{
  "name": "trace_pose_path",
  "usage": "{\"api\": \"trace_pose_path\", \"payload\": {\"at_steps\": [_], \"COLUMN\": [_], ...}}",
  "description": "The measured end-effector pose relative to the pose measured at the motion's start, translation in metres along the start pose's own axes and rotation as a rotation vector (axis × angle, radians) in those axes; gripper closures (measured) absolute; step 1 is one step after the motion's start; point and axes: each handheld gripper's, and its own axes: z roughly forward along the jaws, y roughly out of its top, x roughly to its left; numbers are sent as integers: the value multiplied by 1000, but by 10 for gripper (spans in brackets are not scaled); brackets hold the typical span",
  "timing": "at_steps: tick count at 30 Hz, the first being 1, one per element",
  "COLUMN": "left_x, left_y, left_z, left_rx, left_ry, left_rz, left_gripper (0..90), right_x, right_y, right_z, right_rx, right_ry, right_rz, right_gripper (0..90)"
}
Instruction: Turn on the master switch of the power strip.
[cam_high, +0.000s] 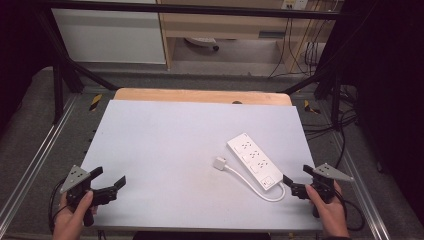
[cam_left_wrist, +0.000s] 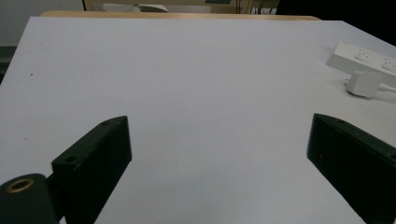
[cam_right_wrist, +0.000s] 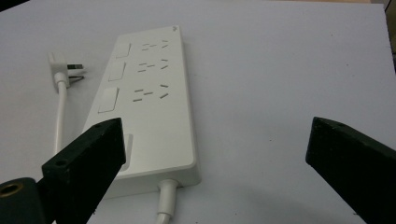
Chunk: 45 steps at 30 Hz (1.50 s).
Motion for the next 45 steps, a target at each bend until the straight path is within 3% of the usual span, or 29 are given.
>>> {"api": "trace_pose_path", "payload": {"at_steps": [8, 21, 34, 45], "left_x": [-1, -1, -1, -1], "left_y": [0, 0, 0, 0], "left_z": [1, 2, 2, 1], "left_rx": [10, 11, 9, 3], "left_ry": [-7, -13, -12, -15], "left_rz": [14, 12, 16, 14], "left_gripper": [63, 61, 61, 60], "right_x": [3, 5, 11, 17], "right_y": [3, 8, 13, 23], "right_z": [2, -3, -4, -7], "right_rx": [13, -22, -23, -76], "right_ry": [3, -7, -1, -20], "right_rz": [-10, 12, -12, -26], "right_gripper": [40, 30, 27, 26]}}
